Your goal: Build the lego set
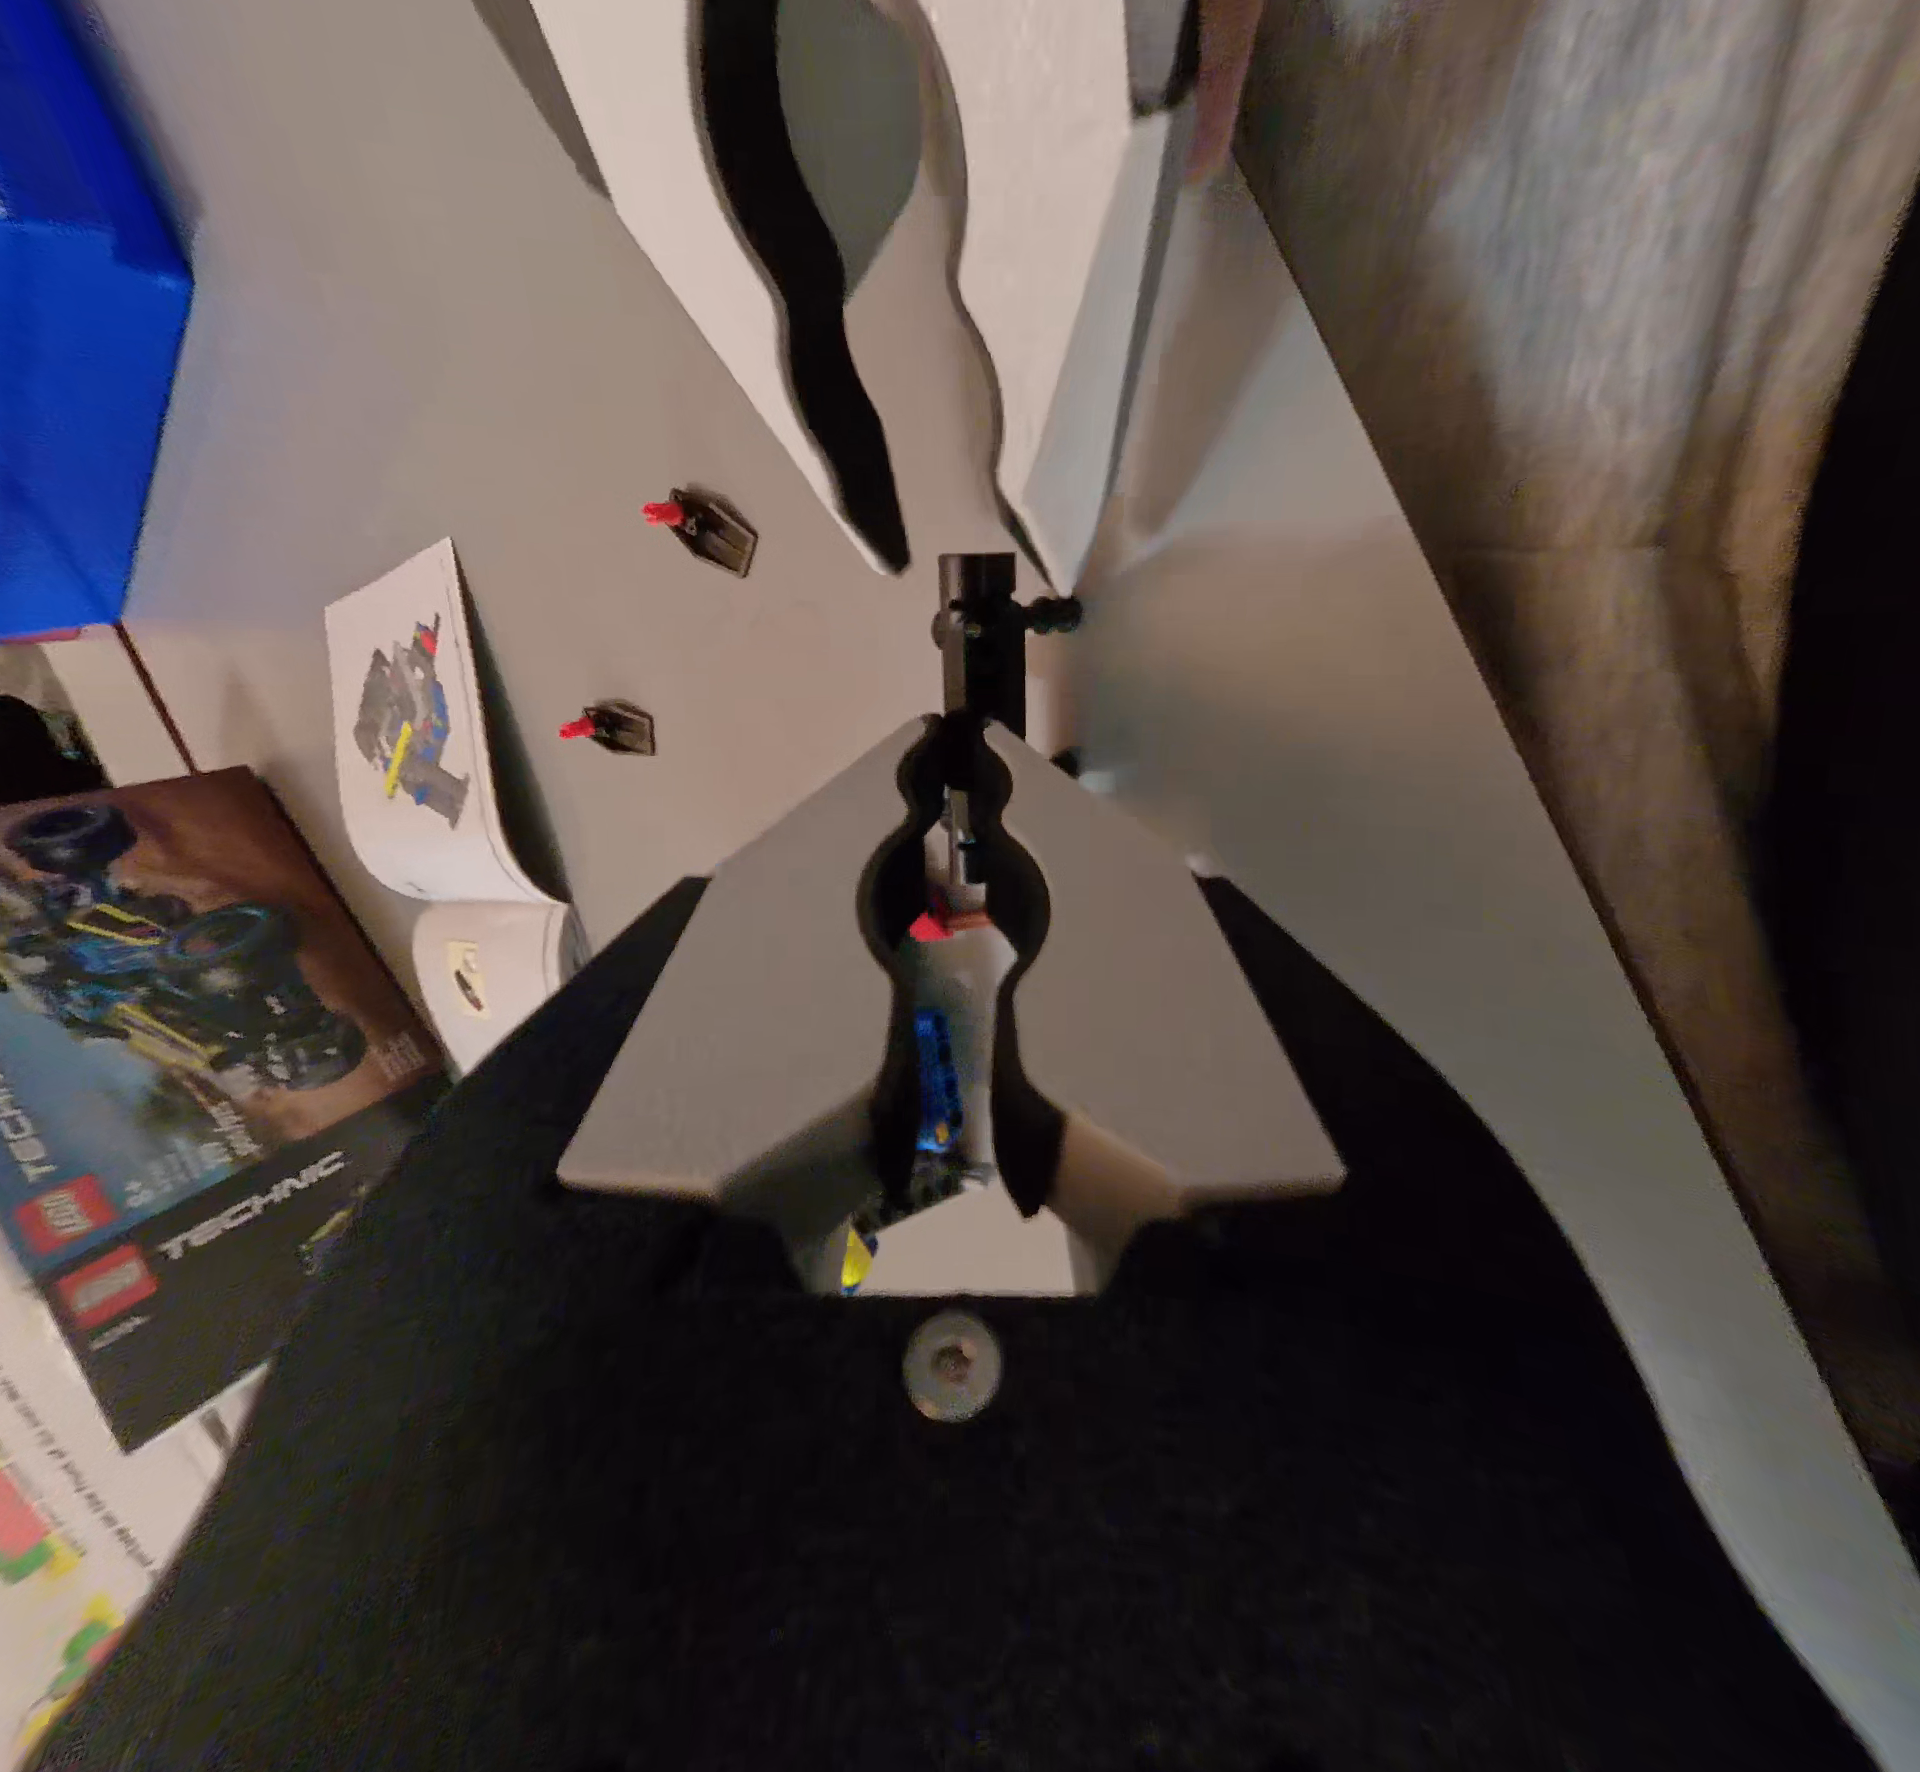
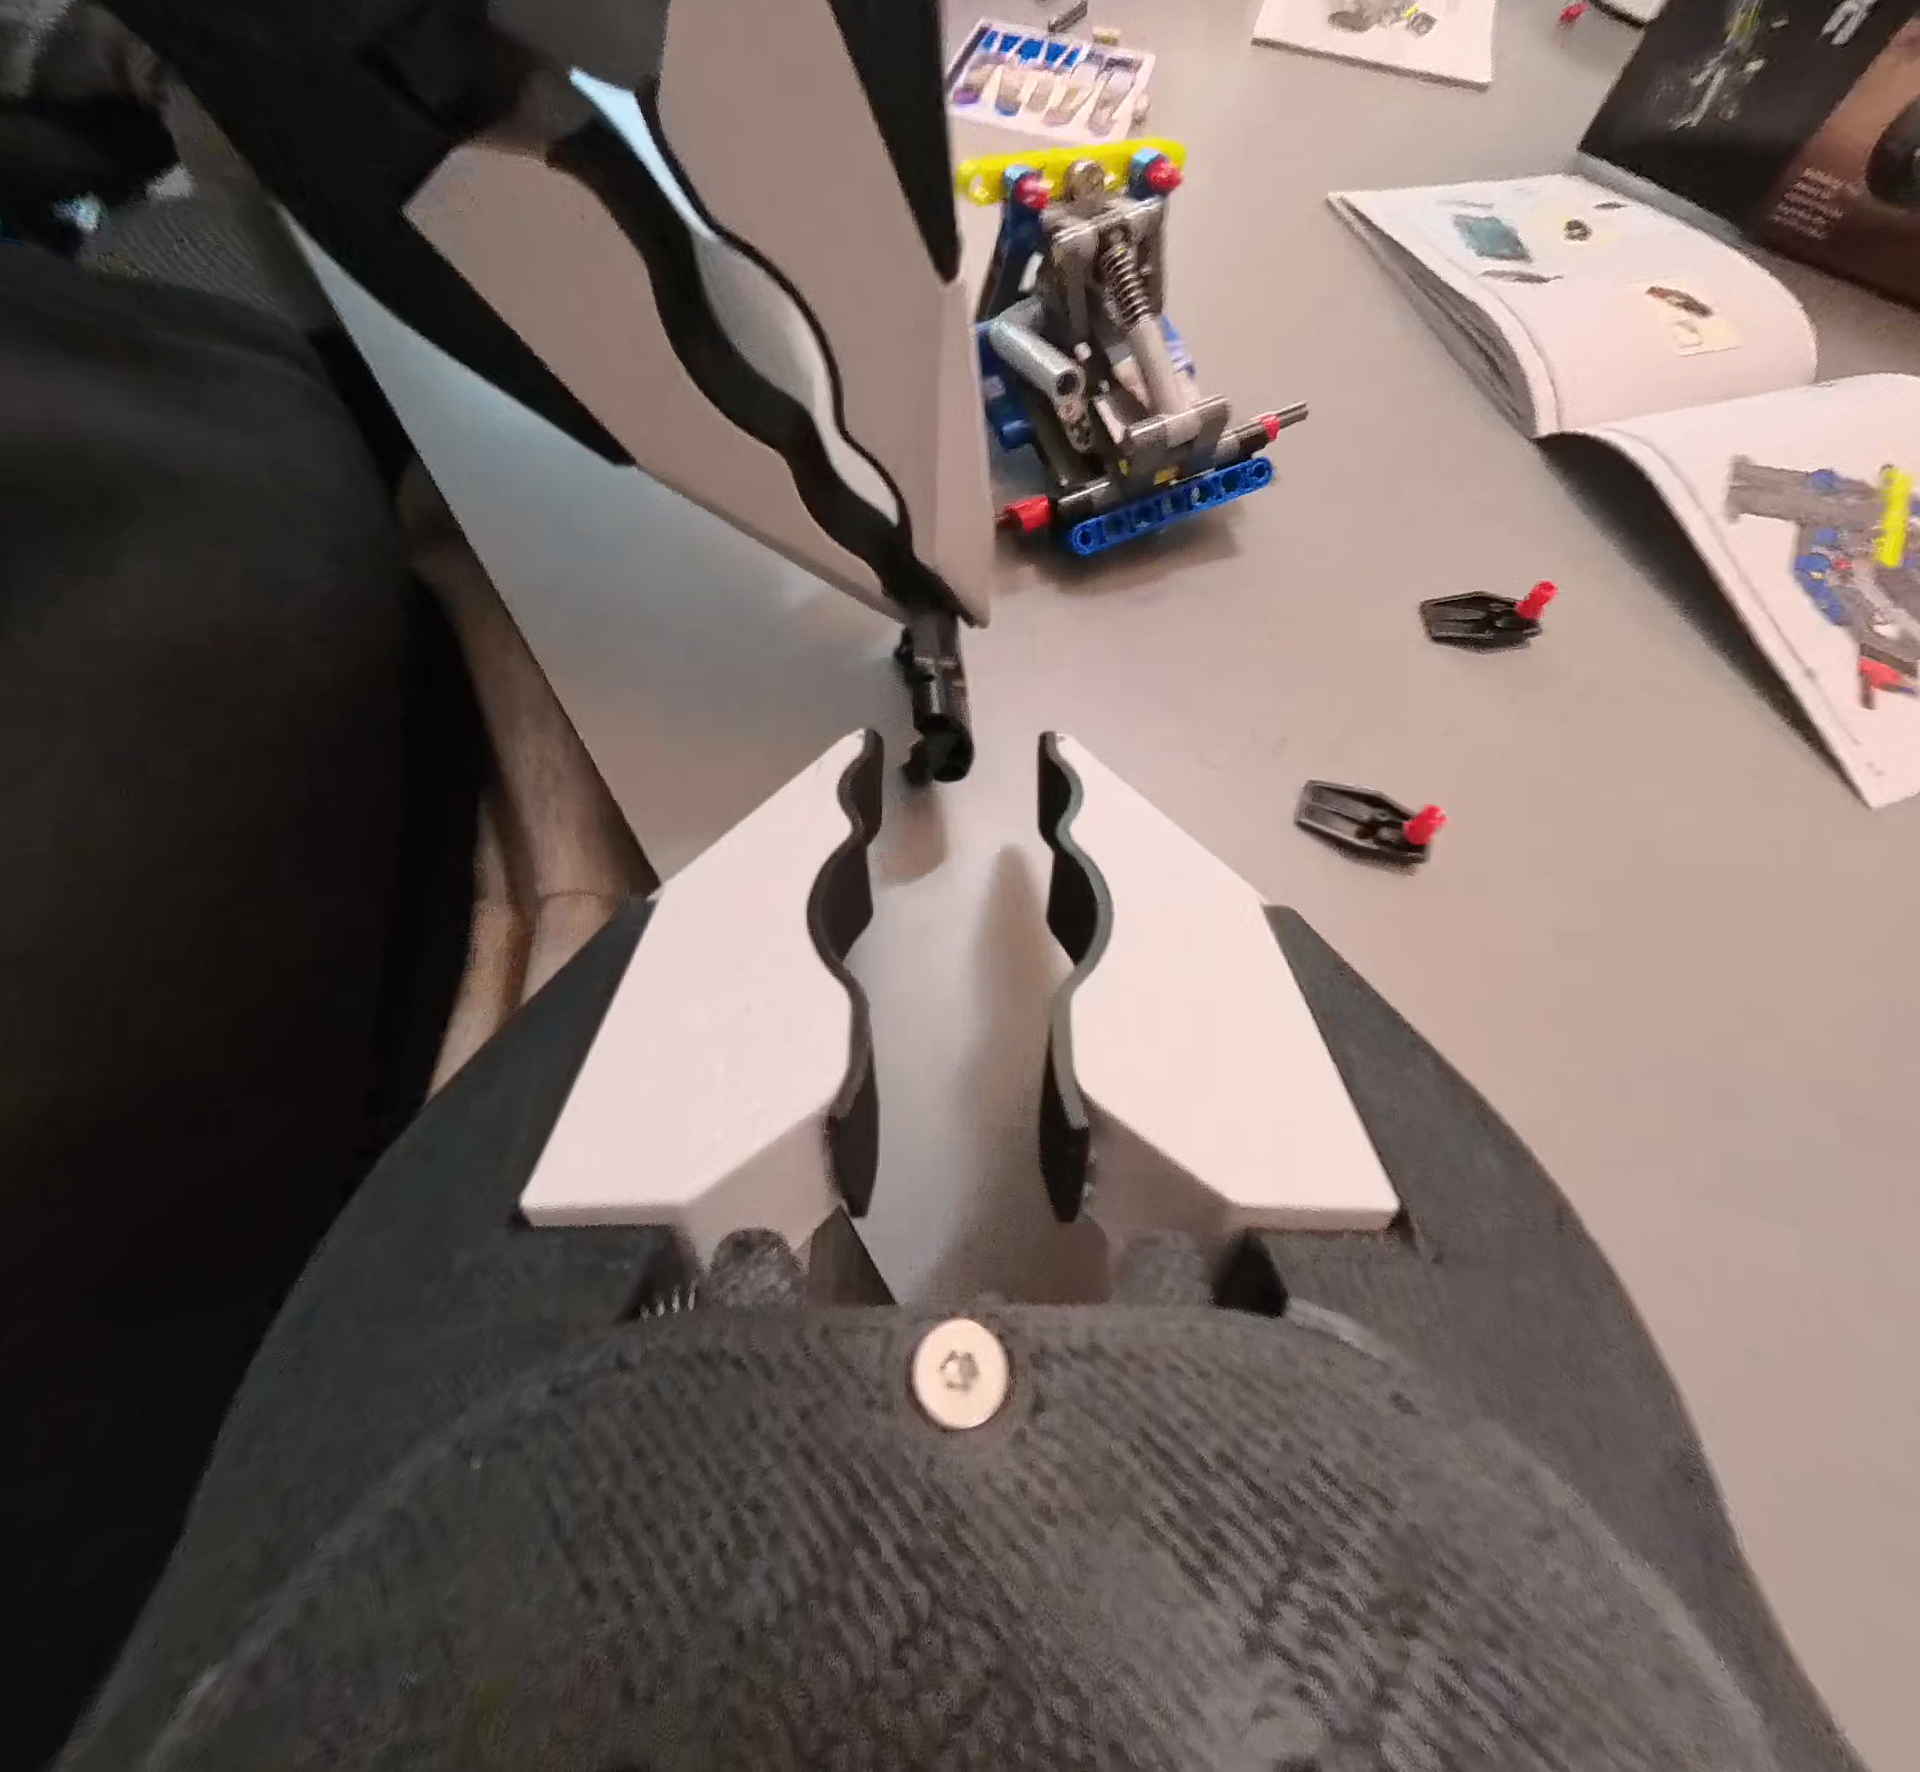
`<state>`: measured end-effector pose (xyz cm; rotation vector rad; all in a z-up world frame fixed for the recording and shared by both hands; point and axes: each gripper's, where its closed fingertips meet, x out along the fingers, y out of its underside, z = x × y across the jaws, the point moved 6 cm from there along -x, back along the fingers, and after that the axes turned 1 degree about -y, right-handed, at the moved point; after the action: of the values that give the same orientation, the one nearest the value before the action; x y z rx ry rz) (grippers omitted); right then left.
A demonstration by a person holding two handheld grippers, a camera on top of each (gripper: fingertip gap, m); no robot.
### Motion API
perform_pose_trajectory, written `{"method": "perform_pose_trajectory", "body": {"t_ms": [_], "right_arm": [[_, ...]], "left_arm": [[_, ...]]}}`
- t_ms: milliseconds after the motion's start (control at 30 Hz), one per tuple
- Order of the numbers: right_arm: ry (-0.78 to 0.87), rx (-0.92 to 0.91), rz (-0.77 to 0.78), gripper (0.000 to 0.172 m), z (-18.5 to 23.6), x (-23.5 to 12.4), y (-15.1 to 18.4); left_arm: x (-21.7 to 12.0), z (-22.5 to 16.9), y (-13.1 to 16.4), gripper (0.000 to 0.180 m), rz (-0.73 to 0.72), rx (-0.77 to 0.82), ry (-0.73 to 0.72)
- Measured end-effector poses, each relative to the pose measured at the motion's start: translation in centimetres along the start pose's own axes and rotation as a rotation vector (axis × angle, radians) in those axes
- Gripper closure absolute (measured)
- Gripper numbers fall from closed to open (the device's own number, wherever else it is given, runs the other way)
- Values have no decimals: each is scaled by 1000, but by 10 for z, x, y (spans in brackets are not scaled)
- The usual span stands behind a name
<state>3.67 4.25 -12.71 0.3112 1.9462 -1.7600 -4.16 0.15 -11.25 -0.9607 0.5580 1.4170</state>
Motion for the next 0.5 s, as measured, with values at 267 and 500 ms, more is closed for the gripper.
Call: {"method": "perform_pose_trajectory", "body": {"t_ms": [267, 500], "right_arm": [[21, -97, 4, 165, 5, 8, 3], [18, -38, 20, 166, 4, 10, 3]], "left_arm": [[-2, -6, 3, 180, -67, 28, -89], [-1, -5, 7, 177, -91, 3, -135]]}}
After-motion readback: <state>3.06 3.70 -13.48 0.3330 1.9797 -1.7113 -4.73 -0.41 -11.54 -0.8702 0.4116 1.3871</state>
